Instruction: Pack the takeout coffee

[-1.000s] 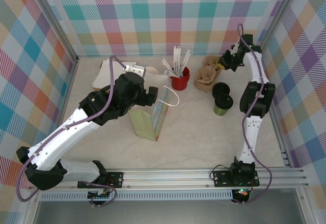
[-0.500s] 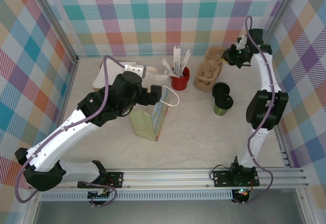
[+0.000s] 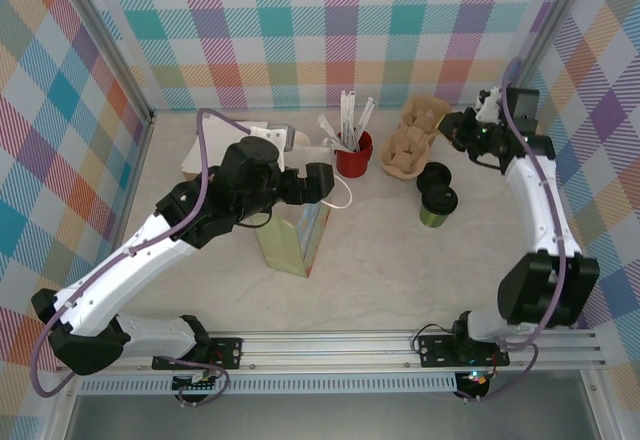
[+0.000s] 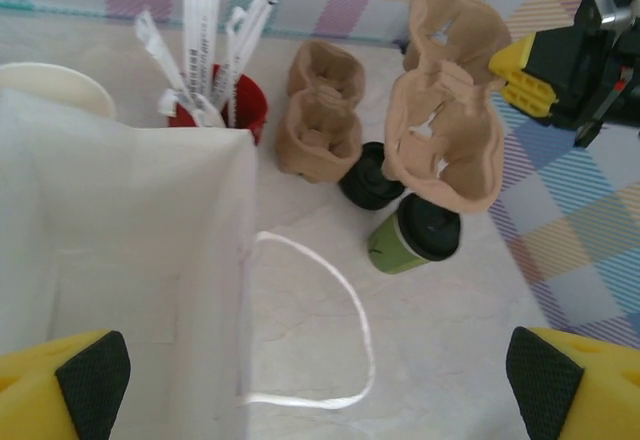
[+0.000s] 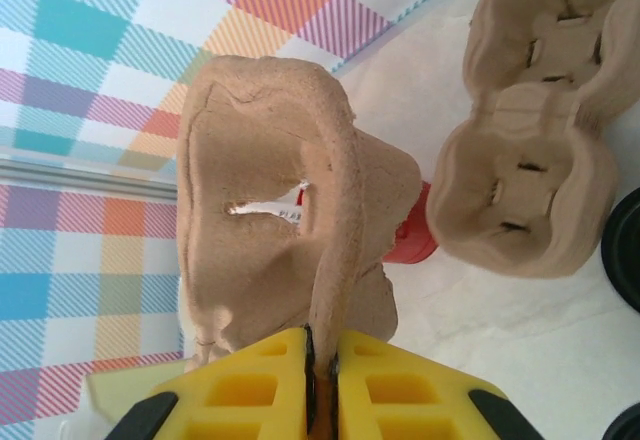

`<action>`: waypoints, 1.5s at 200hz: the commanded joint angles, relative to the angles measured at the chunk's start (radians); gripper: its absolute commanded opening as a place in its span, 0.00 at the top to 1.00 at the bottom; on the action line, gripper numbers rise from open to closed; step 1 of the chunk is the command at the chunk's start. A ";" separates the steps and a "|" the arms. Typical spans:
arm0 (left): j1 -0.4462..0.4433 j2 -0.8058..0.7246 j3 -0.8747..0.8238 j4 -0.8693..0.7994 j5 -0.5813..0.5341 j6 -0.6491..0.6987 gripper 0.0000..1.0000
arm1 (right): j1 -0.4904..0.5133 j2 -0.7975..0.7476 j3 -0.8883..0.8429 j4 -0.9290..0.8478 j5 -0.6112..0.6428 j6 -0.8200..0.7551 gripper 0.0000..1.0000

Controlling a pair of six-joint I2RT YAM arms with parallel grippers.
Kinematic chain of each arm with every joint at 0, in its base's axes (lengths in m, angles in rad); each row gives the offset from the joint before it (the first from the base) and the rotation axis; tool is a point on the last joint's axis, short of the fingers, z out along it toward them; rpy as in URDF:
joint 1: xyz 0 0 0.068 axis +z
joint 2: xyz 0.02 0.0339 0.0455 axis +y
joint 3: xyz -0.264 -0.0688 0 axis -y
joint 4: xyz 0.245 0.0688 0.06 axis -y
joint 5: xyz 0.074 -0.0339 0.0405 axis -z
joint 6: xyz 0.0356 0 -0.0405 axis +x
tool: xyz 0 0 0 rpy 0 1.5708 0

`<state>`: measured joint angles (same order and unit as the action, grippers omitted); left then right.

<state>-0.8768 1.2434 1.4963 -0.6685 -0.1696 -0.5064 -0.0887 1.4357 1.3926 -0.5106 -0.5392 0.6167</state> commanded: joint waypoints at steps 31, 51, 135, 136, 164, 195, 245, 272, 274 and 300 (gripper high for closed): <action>-0.011 0.076 0.021 0.133 0.158 -0.092 0.04 | 0.060 -0.246 -0.232 0.210 -0.015 0.241 0.86; -0.011 0.103 0.027 0.160 0.188 -0.111 0.06 | 0.088 -0.311 -0.285 0.222 -0.006 0.282 0.86; -0.011 0.180 0.040 0.209 0.255 -0.154 0.26 | 0.166 -0.403 -0.334 0.208 -0.026 0.339 0.86; -0.011 0.181 0.040 0.210 0.255 -0.154 0.27 | 0.167 -0.403 -0.334 0.207 -0.027 0.339 0.86; -0.012 0.190 0.043 0.219 0.255 -0.157 0.37 | 0.188 -0.405 -0.333 0.194 -0.032 0.327 0.86; -0.011 0.203 0.056 0.212 0.260 -0.154 0.45 | 0.199 -0.401 -0.334 0.203 -0.041 0.331 0.86; -0.012 0.211 0.064 0.208 0.258 -0.153 0.61 | 0.211 -0.382 -0.314 0.206 -0.047 0.324 0.86; -0.012 0.208 0.064 0.205 0.256 -0.151 0.68 | 0.217 -0.376 -0.310 0.211 -0.047 0.323 0.86; -0.011 0.208 0.064 0.205 0.256 -0.151 0.68 | 0.217 -0.376 -0.310 0.210 -0.048 0.322 0.86; -0.011 0.206 0.064 0.203 0.256 -0.148 0.75 | 0.222 -0.377 -0.314 0.213 -0.045 0.320 0.86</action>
<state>-0.8768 1.4513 1.5227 -0.4717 0.0784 -0.6659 0.1238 1.0595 1.0546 -0.3298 -0.5655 0.9390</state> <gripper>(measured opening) 0.279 0.141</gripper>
